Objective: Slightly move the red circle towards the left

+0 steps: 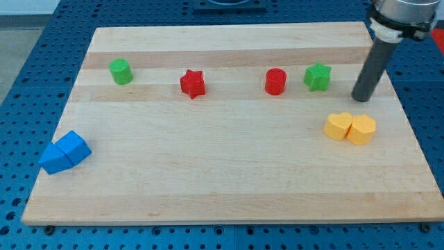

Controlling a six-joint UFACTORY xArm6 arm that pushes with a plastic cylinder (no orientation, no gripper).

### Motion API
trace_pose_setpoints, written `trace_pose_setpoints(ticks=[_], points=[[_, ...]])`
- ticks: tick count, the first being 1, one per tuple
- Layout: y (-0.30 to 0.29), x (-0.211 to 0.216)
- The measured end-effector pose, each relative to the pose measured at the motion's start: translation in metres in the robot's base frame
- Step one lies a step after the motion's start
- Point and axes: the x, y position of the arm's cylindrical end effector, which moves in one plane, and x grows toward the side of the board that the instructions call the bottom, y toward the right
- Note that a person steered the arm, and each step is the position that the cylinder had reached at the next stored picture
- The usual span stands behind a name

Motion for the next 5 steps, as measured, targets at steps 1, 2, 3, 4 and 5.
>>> trace_pose_setpoints(ticks=[1, 2, 3, 4, 5], points=[[-0.045, 0.000], [-0.075, -0.005], [-0.076, -0.019], [-0.086, -0.024], [-0.148, -0.024]])
